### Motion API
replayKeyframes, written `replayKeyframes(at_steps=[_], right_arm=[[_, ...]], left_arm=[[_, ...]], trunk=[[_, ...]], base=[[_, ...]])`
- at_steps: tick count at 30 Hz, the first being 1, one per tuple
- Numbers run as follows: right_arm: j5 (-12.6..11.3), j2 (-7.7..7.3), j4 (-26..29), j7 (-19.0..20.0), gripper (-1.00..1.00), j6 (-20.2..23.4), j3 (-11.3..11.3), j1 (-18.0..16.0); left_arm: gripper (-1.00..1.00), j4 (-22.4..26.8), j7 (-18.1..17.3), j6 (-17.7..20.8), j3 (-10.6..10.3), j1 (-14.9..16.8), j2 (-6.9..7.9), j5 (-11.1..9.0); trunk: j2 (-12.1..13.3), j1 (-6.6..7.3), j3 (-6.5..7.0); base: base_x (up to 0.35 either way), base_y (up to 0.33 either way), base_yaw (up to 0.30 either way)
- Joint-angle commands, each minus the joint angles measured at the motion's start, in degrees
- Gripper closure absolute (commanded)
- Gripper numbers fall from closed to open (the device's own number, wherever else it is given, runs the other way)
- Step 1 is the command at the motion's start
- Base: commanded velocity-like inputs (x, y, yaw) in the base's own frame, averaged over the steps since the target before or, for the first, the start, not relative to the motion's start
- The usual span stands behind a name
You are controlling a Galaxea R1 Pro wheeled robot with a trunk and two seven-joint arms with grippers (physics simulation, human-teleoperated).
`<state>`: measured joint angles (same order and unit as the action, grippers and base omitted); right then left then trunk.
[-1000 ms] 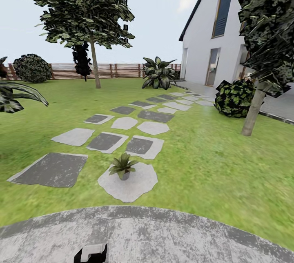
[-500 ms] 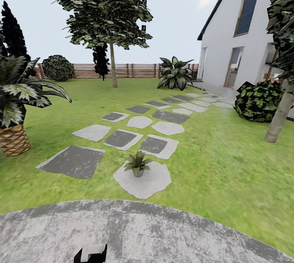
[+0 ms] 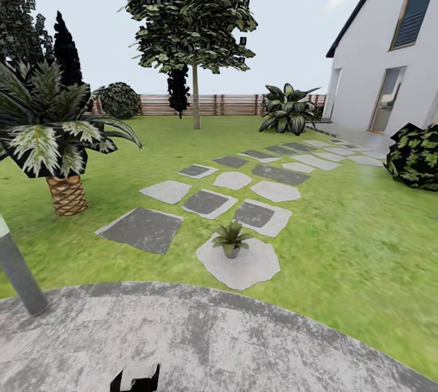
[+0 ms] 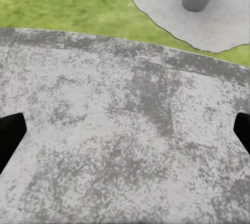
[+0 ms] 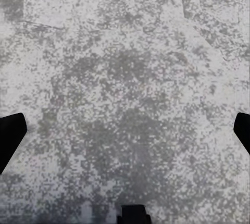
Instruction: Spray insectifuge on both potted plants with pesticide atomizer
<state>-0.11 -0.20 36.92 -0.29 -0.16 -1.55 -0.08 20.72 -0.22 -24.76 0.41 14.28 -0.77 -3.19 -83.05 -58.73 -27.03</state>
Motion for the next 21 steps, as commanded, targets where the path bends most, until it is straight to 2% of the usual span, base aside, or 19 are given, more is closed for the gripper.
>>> replayKeyframes(at_steps=[1, 21], right_arm=[[0.0, 0.01, 0.0, 0.0, -1.00, 0.0, 0.0, 0.0], [0.0, 0.07, 0.0, -0.1, -1.00, 0.0, 0.1, 0.0]], left_arm=[[-1.00, -0.1, 0.0, -0.2, 0.0, 0.1, -0.02, -0.3], [-1.00, -0.1, 0.0, -0.2, 0.0, 0.0, -0.02, -0.3]], trunk=[[0.0, 0.01, -0.08], [0.0, 0.01, -0.64]], base=[[-0.008, 0.006, 0.255], [-0.001, 0.001, 0.255]])
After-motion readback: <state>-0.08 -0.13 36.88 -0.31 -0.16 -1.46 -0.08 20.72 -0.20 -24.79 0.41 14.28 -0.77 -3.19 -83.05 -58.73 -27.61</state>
